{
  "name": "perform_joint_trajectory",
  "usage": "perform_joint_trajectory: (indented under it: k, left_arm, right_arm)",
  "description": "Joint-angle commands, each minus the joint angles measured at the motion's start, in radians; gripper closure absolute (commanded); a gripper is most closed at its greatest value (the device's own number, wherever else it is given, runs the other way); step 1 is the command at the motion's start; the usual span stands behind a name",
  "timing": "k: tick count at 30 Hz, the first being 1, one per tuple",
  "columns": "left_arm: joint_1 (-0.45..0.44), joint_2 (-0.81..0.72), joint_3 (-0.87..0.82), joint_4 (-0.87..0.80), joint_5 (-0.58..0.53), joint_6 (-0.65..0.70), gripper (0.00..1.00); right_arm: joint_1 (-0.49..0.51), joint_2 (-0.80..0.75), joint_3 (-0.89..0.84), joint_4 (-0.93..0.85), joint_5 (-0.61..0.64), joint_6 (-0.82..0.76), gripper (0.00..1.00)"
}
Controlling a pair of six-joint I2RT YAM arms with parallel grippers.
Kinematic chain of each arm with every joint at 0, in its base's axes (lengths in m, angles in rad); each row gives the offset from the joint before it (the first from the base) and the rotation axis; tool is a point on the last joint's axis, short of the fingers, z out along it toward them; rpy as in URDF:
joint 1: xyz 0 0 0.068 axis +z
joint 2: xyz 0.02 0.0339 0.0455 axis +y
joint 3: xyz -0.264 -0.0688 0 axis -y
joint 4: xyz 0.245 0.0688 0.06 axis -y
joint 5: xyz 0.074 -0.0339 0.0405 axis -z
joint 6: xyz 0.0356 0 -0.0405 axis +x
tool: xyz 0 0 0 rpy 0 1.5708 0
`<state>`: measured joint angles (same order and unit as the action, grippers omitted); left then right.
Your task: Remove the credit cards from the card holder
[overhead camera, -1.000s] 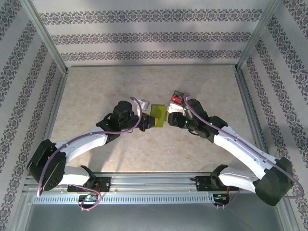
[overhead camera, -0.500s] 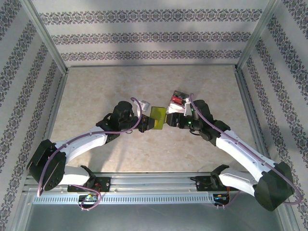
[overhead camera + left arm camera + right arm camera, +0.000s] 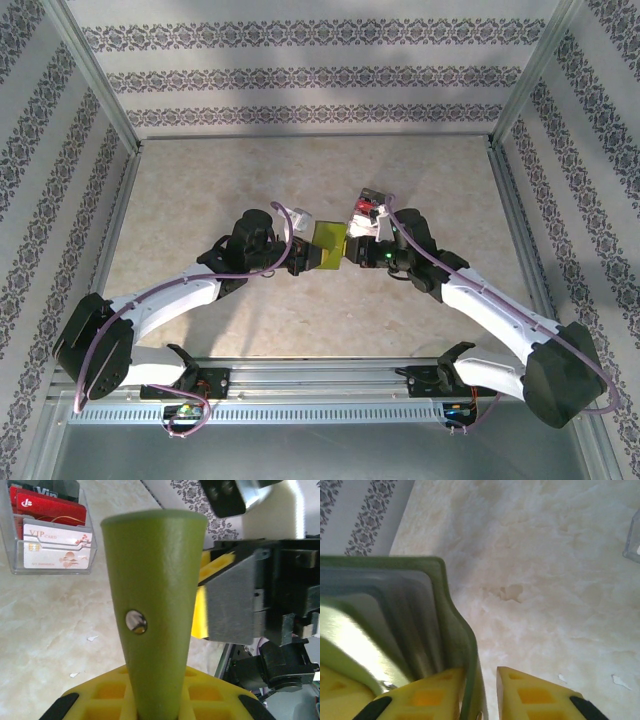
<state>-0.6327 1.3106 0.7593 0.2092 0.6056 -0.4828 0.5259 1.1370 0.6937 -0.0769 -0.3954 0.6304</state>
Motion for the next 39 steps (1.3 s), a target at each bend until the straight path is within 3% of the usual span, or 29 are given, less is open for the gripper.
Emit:
perform_joint_trajectory:
  k: [1, 4, 6, 19, 25, 33, 39]
  left_arm:
    - [0.009, -0.011, -0.002, 0.109, 0.033, -0.037, 1.00]
    - [0.010, 0.012, -0.005, 0.135, 0.022, -0.061, 1.00]
    - [0.011, 0.025, -0.006, 0.134, 0.011, -0.070, 1.00]
    - [0.012, 0.110, -0.060, 0.034, -0.073, -0.116, 0.49]
    - [0.013, 0.158, -0.096, 0.061, -0.108, -0.165, 0.34]
    - [0.013, 0.124, -0.160, 0.047, -0.244, -0.208, 0.00]
    - [0.014, 0.102, -0.179, 0.061, -0.253, -0.210, 0.00]
  right_arm:
    - [-0.001, -0.007, -0.017, 0.034, -0.023, -0.002, 0.88]
    - [0.000, -0.006, -0.023, 0.026, -0.020, 0.009, 1.00]
    - [0.000, -0.009, -0.029, 0.017, -0.014, 0.020, 1.00]
    - [0.065, 0.015, -0.063, -0.075, 0.107, 0.158, 1.00]
    - [0.067, 0.088, -0.051, -0.100, 0.108, 0.181, 1.00]
    - [0.094, 0.144, 0.003, -0.172, 0.102, 0.192, 1.00]
    - [0.118, 0.134, 0.017, -0.183, 0.107, 0.206, 1.00]
